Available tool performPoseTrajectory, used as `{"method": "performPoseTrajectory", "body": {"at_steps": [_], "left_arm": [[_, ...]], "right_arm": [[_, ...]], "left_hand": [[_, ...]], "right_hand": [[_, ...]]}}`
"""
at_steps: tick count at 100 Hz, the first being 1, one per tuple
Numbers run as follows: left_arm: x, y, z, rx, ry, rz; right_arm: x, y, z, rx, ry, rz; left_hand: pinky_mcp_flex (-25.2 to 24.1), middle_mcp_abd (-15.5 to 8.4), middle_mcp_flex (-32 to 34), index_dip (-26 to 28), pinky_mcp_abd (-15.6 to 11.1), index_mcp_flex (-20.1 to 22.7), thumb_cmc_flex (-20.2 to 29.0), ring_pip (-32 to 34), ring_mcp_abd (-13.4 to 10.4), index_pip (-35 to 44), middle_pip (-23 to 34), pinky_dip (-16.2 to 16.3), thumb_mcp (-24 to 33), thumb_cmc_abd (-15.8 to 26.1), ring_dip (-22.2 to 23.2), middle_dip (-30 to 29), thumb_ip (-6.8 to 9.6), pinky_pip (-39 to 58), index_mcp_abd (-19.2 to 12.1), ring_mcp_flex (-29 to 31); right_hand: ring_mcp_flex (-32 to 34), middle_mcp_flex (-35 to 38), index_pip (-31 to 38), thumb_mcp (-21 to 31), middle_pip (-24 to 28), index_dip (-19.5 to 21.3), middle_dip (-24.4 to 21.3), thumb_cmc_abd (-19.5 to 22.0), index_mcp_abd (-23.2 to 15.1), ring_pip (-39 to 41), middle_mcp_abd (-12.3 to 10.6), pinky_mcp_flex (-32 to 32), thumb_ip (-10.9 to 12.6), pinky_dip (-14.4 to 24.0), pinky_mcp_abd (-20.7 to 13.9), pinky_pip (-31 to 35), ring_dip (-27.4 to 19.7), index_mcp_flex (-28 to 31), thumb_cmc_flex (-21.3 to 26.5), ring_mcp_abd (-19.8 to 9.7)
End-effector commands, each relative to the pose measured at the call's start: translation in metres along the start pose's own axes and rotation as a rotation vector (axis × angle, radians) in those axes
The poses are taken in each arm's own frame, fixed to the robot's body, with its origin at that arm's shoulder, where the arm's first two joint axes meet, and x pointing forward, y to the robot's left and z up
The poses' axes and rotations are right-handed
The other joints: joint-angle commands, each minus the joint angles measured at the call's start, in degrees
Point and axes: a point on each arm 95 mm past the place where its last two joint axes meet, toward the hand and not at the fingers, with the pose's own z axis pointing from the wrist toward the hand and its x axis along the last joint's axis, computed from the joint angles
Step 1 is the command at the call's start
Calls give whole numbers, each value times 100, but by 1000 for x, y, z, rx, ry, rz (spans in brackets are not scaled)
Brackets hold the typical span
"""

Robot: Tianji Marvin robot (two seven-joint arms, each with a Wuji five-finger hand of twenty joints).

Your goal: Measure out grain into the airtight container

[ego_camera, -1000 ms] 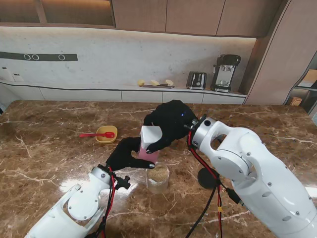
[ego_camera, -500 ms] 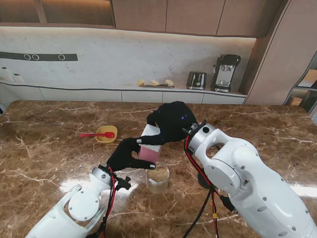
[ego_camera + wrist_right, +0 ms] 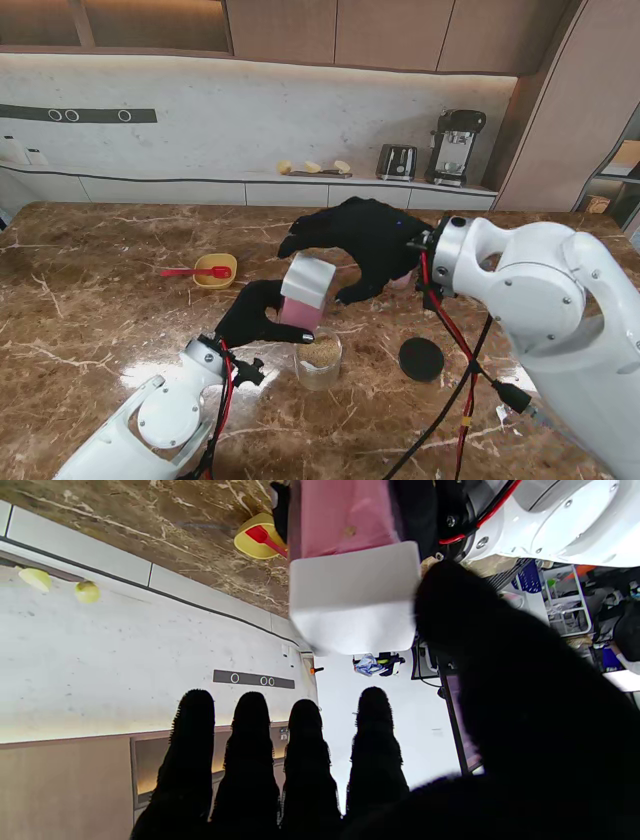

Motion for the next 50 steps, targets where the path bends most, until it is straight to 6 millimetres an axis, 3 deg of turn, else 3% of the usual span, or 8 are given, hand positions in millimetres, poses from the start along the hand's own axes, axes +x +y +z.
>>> {"method": "performPoseTrajectory", "body": {"at_steps": [1, 9, 15, 22, 36, 50], "left_arm": [[1, 1, -1, 0, -1, -1], [1, 1, 0, -2, -1, -1], [1, 1, 0, -4, -2, 0], [1, 1, 0, -6, -2, 1], [1, 0, 0, -5, -1, 4], [1, 0, 0, -5, 0, 4]], "right_arm": [[-10, -3, 0, 21, -3, 14], [-12, -6, 3, 67, 17, 20], [-12, -8, 7, 100, 33, 29], [-11, -11, 10, 134, 50, 33], [-9, -14, 16, 162, 72, 40], [-7, -16, 21, 141, 78, 38]], "left_hand": [[-15, -1202, 774, -7, -130, 828, 1240, 121, -373, 4012, 977, 74, 3084, 2420, 58, 321, -90, 110, -2390, 94], [-14, -1200, 778, -6, -134, 830, 1241, 122, -361, 4015, 980, 74, 3091, 2414, 59, 323, -90, 111, -2387, 93], [-16, -1202, 776, -5, -133, 835, 1239, 122, -372, 4018, 978, 74, 3093, 2416, 58, 323, -91, 110, -2391, 95], [-12, -1202, 773, -7, -139, 829, 1236, 121, -367, 4015, 977, 73, 3091, 2421, 58, 323, -92, 111, -2389, 92], [-9, -1200, 780, -6, -131, 836, 1239, 126, -369, 4018, 979, 73, 3097, 2413, 59, 323, -91, 112, -2389, 101], [-5, -1191, 784, -6, -128, 837, 1238, 125, -357, 4017, 978, 74, 3101, 2416, 59, 323, -91, 115, -2383, 102]], "right_hand": [[-257, -240, -114, 1045, -13, 114, -118, -358, -341, -44, -26, -154, -339, 208, -151, -245, -156, -212, 279, -139], [-395, -315, -14, 2192, 28, 229, -112, -168, -702, -47, -94, -230, -224, 247, -161, -312, -182, -143, 748, -221], [-482, -370, 107, 2495, 86, 350, -71, 32, -826, -38, -109, -275, -213, 268, -156, -335, -191, -78, 1166, -247], [-471, -368, 253, 2691, 158, 506, -20, 114, -881, 5, -132, -231, -219, 288, -163, -328, -188, 0, 1299, -259], [-183, -133, 493, 2486, 335, 785, 93, 101, -851, 168, -185, 43, -281, 346, -155, -201, -128, 186, 1189, -293], [299, 466, 956, 2109, 695, 1211, 407, -94, -817, 488, -361, 350, -413, 469, -89, 84, 60, 604, 635, -426]]}}
